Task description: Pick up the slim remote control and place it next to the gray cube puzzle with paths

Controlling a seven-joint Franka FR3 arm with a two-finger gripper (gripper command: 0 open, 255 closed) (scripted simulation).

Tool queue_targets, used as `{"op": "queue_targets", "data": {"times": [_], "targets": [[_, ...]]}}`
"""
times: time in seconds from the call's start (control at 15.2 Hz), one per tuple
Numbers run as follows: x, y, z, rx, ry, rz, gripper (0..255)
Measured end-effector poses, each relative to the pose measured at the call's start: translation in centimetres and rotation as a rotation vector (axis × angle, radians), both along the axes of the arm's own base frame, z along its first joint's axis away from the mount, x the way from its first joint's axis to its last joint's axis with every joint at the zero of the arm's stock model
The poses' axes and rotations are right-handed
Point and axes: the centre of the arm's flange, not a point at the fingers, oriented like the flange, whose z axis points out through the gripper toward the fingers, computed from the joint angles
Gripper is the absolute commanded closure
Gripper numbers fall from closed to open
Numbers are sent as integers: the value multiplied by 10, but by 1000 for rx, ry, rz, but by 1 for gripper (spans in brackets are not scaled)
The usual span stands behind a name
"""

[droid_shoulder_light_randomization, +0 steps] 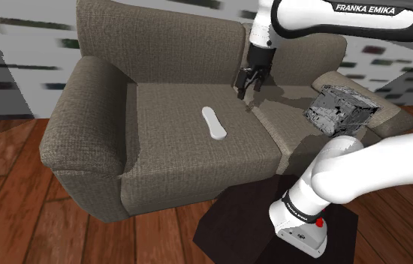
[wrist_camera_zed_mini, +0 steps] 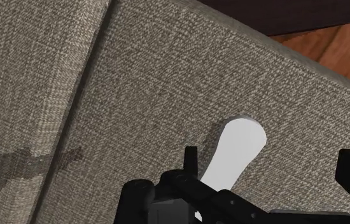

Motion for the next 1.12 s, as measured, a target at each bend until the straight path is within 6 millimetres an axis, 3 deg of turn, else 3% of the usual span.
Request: {"op": "queue_targets", "data": {"times": [0.73, 1.12], "targets": [[80, -26, -119, 37, -37, -248, 0], [118, -44, -173, 54, -55, -365, 0]]}}
